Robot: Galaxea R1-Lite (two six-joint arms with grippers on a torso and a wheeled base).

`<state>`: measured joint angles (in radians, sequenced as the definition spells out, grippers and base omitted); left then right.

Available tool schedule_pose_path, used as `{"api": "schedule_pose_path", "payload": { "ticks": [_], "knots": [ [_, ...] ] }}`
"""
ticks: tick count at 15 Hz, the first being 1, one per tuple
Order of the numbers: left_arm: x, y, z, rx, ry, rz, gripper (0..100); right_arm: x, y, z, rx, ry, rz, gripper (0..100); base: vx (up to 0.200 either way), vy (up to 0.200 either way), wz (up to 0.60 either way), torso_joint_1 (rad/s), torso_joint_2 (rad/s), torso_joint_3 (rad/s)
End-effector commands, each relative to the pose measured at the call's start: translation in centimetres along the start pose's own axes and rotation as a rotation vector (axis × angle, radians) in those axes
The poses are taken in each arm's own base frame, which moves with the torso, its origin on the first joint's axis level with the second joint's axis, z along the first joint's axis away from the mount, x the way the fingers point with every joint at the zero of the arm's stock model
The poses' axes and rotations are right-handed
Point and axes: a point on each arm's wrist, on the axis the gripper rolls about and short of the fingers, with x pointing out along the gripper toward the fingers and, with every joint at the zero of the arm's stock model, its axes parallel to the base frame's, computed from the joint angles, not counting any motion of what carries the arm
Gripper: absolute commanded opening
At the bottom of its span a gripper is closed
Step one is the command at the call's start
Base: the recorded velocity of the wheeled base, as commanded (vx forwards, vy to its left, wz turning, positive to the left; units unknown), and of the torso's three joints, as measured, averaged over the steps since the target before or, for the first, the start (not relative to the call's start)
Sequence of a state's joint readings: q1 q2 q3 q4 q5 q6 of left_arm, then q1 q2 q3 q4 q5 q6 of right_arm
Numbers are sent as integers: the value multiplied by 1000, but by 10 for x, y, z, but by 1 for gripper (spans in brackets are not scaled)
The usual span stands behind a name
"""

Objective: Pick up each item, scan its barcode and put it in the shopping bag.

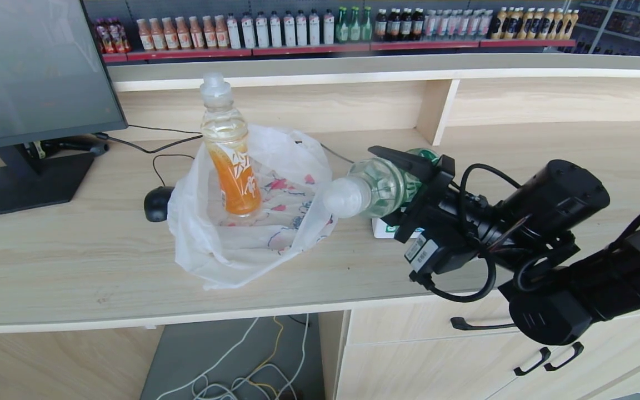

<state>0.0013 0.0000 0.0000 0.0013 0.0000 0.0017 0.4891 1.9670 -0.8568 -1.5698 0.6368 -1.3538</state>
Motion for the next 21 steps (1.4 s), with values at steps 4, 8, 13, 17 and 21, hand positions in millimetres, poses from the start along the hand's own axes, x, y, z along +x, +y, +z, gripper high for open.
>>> {"api": "schedule_pose_path", "payload": {
  "ticks": [4, 8, 13, 17, 21],
  "knots": [
    [0, 0, 0, 0, 0, 0, 100, 0, -10, 3, -8, 1, -23, 0, 0, 0, 0, 0, 0, 0],
    [0, 0, 0, 0, 0, -1, 100, 0, -41, 11, -4, 7, -28, 0, 0, 0, 0, 0, 0, 0],
    [0, 0, 0, 0, 0, 0, 100, 22, -74, 37, 55, -22, -84, 0, 0, 0, 0, 0, 0, 0],
    [0, 0, 0, 0, 0, 0, 100, 23, -80, 44, 185, -21, -98, 0, 0, 0, 0, 0, 0, 0],
    [0, 0, 0, 0, 0, 0, 100, 24, -81, 42, 462, 59, -180, 0, 0, 0, 0, 0, 0, 0]
  ]
}}
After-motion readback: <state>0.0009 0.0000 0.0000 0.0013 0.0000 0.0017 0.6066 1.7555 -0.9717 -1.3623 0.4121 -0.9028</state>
